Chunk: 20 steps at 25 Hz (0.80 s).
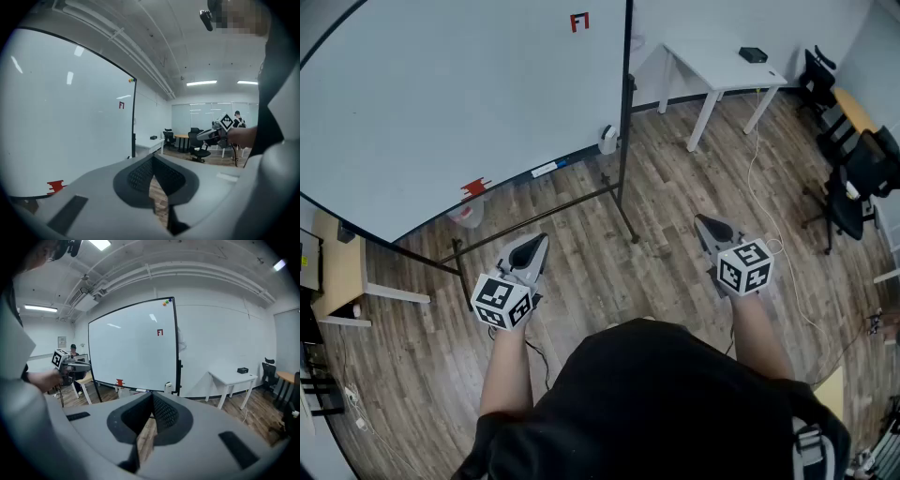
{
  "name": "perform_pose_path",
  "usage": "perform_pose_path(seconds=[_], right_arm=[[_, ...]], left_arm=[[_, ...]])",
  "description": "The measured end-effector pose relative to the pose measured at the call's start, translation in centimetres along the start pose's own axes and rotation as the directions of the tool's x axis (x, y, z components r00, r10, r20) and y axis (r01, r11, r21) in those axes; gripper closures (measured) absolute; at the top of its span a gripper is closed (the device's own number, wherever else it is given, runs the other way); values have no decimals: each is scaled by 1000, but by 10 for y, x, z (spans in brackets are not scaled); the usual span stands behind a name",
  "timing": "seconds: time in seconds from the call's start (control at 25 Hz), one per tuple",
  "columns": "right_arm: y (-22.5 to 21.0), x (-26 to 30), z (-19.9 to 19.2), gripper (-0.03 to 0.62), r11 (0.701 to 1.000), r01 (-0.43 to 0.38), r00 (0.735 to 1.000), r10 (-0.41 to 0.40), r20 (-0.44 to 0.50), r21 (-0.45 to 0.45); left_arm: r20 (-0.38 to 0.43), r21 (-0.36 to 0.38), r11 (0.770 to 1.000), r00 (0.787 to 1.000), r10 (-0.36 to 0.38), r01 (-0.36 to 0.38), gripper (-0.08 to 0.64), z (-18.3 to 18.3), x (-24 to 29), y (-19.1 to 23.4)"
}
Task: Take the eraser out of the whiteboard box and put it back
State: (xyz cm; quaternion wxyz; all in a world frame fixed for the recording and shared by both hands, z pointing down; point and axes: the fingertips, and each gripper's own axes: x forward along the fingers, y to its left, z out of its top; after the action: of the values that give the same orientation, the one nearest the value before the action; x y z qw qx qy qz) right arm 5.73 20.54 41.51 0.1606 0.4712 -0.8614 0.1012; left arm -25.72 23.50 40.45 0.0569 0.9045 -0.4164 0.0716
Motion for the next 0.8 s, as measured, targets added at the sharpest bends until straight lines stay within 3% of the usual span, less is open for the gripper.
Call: perform_pose_path(seconds=[0.48,0.8], right_arm=[[1,-16,-8,597,999,31,999,-31,-10,35],[-7,-6,-15,597,998,11,1000,-10,-23,58]], left_arm=[[7,-6,999,999,-34,34,549,6,-3,-11],[-11,3,999,999,-39,39,548,8,9,-8]])
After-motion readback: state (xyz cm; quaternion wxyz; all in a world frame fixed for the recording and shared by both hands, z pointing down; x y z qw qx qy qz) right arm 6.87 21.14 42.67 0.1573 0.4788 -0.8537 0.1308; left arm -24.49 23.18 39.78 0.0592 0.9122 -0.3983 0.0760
